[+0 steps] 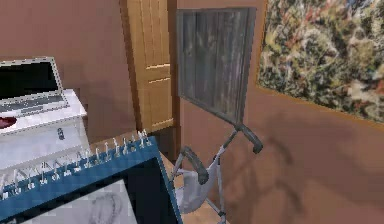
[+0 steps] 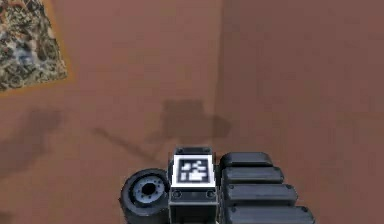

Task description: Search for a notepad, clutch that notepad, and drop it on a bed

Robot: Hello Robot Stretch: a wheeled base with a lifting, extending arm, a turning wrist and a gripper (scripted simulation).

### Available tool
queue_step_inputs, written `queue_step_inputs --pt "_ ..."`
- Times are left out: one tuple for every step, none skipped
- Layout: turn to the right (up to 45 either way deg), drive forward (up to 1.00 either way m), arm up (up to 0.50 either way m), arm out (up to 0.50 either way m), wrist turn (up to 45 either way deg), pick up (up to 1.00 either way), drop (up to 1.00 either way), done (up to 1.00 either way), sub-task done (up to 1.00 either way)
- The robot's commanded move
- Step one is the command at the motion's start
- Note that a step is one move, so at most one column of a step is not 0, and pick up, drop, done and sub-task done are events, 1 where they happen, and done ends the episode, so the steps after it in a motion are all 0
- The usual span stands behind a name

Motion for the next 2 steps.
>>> queue_step_inputs --pt "-36.0 0.00 0.00 0.00 0.0 0.00 0.00 0.00 0.00" --pt "0.0 1.00 0.00 0.00 0.0 0.00 0.00 0.00 0.00"
